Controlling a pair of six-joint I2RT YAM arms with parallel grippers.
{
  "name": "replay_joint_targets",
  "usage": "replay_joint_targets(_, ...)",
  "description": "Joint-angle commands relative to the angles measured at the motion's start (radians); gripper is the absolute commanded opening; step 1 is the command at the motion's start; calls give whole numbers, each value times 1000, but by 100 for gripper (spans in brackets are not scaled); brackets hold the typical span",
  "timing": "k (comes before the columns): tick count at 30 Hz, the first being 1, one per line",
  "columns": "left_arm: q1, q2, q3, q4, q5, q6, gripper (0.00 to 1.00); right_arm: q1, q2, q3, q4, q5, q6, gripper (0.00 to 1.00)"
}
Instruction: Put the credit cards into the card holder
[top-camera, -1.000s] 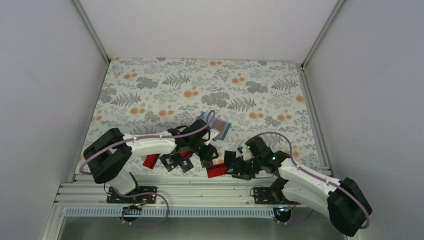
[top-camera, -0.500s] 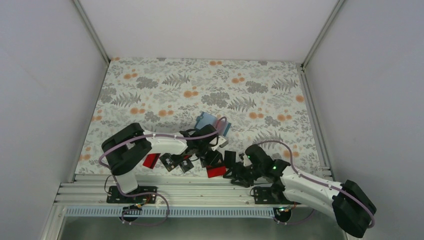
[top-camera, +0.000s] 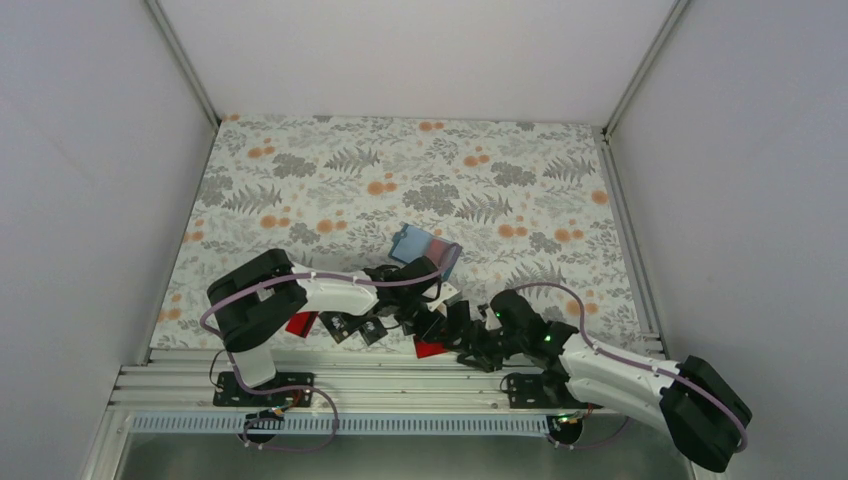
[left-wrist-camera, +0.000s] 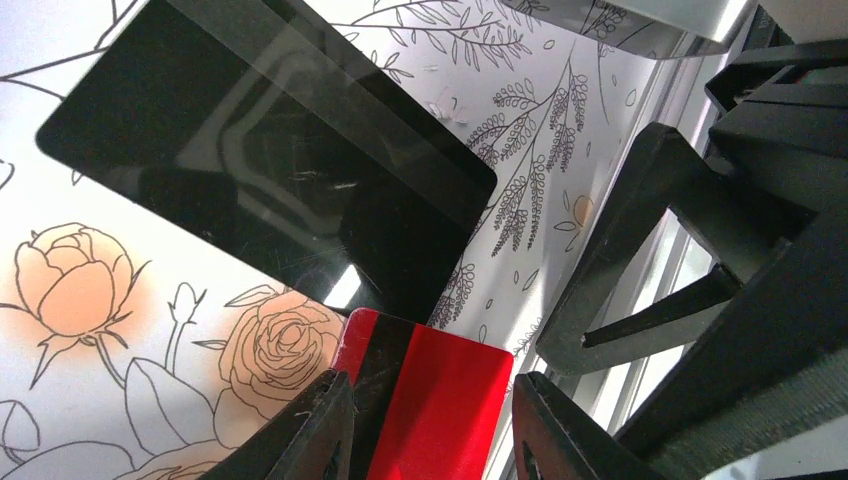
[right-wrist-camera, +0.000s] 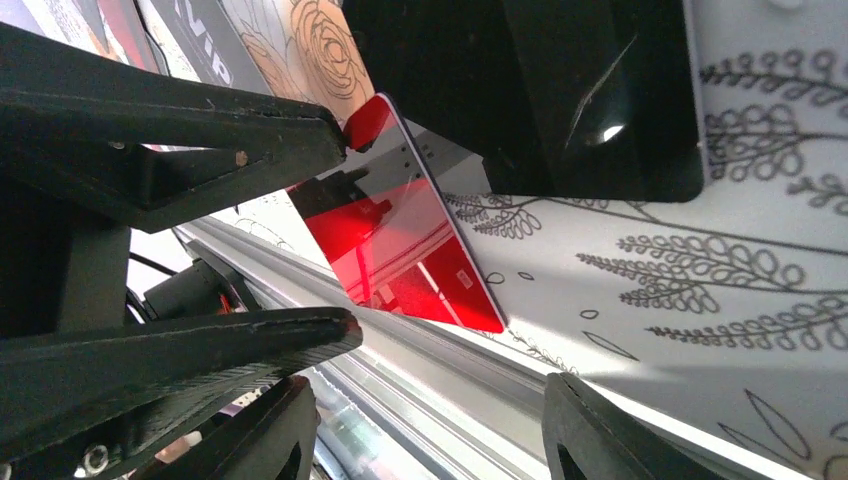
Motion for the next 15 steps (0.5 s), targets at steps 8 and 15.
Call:
replay_joint_targets(8,-20,-17,-35,90,99,-23,41,11,17,-35,97,16,24,57)
replay_joint_targets(15,-19,-34,-42,121,165,-41,41,14,29,-41,111,11,24,56)
